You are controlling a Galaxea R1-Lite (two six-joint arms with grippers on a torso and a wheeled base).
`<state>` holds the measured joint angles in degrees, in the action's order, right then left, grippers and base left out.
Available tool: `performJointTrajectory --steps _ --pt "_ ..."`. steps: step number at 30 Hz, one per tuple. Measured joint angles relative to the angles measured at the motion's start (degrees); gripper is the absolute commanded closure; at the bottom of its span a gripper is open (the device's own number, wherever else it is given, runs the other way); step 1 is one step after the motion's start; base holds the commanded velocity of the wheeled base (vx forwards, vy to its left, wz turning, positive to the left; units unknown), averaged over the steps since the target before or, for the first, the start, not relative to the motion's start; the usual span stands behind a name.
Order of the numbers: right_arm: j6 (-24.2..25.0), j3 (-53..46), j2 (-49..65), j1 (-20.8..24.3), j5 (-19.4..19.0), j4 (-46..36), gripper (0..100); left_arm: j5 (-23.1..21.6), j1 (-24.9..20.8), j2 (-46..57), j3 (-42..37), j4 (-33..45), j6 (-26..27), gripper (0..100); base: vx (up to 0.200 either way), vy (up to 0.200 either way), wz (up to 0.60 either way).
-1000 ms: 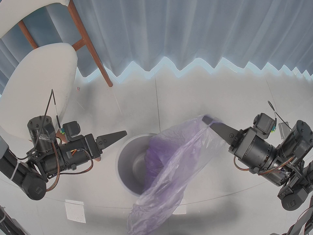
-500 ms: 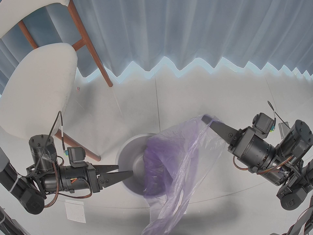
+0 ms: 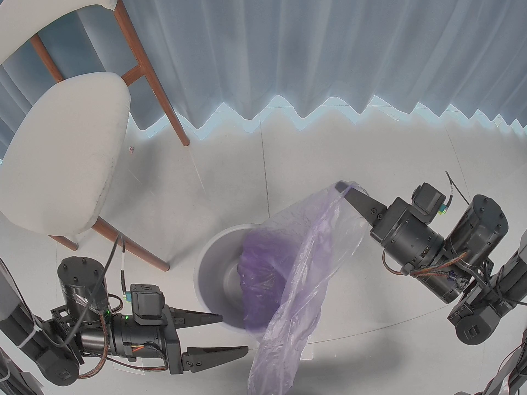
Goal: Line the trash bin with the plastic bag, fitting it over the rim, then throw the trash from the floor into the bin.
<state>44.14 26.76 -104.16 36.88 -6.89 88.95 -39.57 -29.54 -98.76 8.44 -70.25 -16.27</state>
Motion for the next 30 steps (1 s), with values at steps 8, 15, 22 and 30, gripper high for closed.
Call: performJointTrajectory --steps 8,15,22,30 --pt "2.1 1.5 -1.6 -0.1 0.8 0.0 100 0.4 -1.6 -4.7 -3.1 -9.2 1.3 0 0.000 0.000 0.00" --pt "5.0 2.0 -1.0 -0.1 0.8 0.0 100 2.5 -3.2 -12.5 -4.2 -17.3 2.5 0 0.000 0.000 0.00" --pt "6.4 2.2 0.1 0.2 0.7 0.0 100 3.5 -5.1 -18.5 -4.2 -18.4 3.5 0 0.000 0.000 0.00" --pt "6.9 2.3 0.5 0.9 0.7 0.0 100 5.0 -6.1 -21.7 -2.2 -18.5 3.2 0 0.000 0.000 0.00"
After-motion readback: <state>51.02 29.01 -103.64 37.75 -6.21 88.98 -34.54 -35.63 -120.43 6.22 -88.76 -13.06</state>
